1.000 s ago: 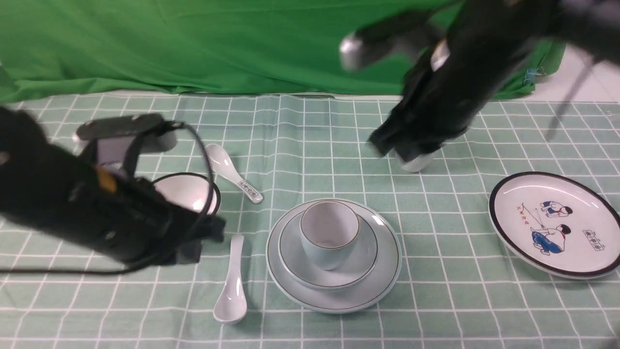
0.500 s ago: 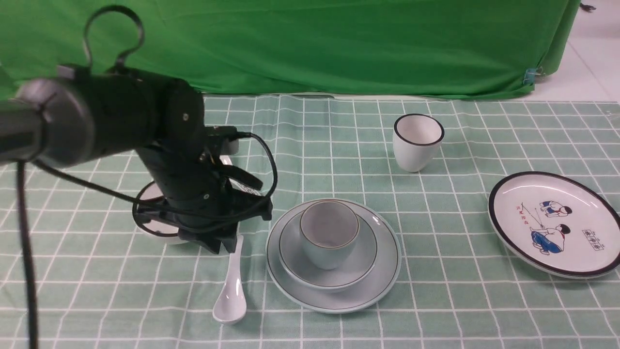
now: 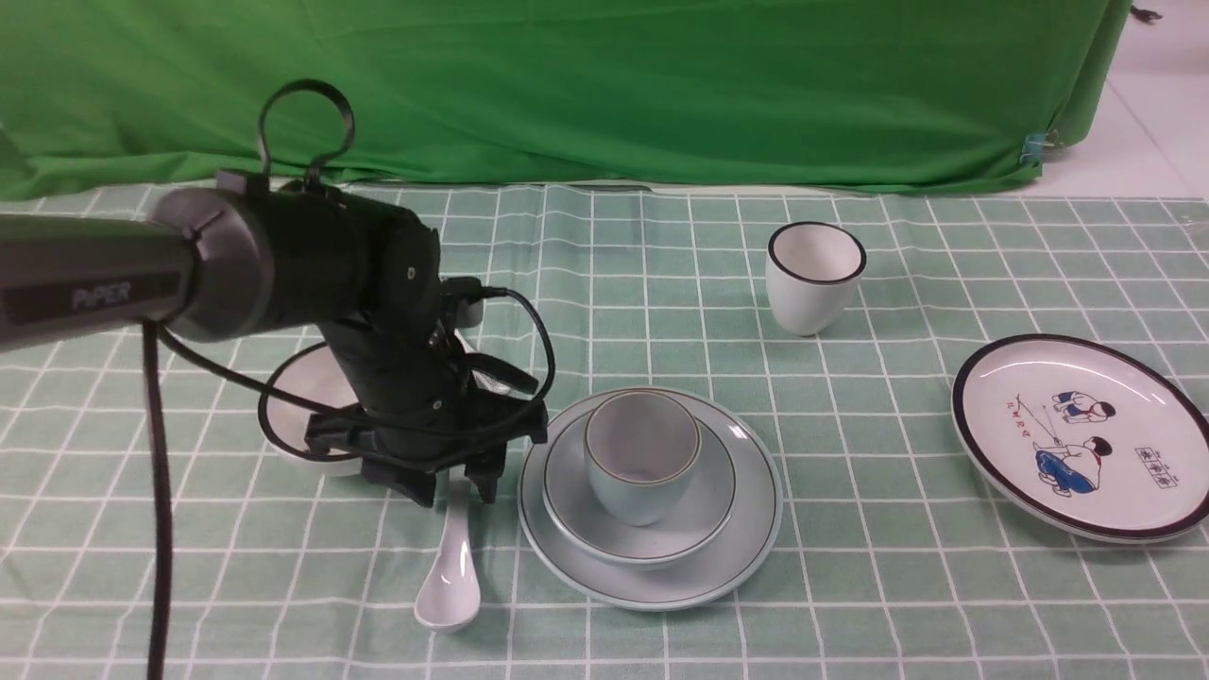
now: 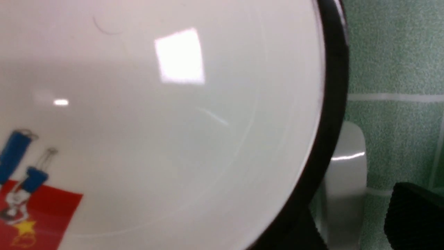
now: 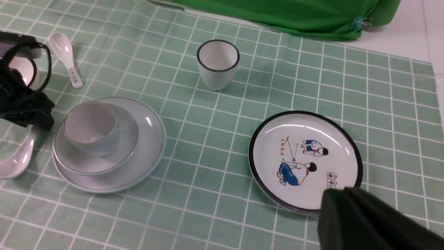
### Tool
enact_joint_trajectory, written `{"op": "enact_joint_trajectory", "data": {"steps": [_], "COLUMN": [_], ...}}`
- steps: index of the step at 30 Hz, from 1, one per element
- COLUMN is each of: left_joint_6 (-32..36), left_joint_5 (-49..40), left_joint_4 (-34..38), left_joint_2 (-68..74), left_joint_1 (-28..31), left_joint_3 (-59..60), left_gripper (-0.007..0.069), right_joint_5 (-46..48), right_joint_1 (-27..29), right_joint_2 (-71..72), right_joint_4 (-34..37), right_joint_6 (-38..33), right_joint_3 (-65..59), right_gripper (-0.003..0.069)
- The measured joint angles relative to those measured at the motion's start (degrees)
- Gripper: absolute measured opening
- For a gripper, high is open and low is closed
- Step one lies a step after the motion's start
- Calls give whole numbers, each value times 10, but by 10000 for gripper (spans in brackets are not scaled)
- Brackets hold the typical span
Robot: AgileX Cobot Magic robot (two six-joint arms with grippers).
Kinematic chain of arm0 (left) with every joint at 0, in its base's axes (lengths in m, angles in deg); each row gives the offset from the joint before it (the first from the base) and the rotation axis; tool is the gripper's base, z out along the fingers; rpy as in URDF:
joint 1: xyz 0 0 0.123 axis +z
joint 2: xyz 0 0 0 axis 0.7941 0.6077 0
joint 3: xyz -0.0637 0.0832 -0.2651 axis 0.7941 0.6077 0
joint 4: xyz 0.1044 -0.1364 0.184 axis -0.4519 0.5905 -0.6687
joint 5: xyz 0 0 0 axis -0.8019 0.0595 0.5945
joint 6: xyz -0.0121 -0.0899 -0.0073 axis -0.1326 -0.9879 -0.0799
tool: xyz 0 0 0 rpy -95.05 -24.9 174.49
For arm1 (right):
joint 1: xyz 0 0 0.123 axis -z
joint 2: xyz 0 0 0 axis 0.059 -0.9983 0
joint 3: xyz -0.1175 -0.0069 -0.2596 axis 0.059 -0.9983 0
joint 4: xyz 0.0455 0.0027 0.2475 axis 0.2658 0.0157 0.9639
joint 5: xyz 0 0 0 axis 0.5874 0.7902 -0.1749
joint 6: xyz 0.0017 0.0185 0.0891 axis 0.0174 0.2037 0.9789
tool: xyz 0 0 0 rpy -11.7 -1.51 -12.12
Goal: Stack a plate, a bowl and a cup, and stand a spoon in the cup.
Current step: Use the left arm to grab a blue soup spoon, then use the left arm to put the blue soup spoon into the blue teacup in the middle
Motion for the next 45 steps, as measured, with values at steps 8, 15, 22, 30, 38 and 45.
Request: {"op": "enact_joint_trajectory", "data": {"steps": [8,15,22,30,38,45], "left_joint_6": [18,59,136,195,182,119], "left_joint_5": [2,0,220,591,727,742], "left_joint_4": [-2,4,58,60,49,-47], "left_joint_2": [3,-92,-227,-251,-193,-181], "left_joint_1": [-1,-1,-39,-125,-126,-144], "left_joint_3": [-2,-2,34,171,213,213], "left_gripper": [115,118,118,118,118,118], "right_joint_5": [0,0,0,0,-1,-1], "right_joint_1": [0,0,0,0,0,0], "right_joint_2": [0,0,0,0,0,0], "right_joint_4": [0,0,0,0,0,0], "right_joint_6": [1,1,2,3,2,1], "right_joint_3": [-3,-3,-3,-3,-3,-3], "right_gripper": [22,24,28,32,38,45]}}
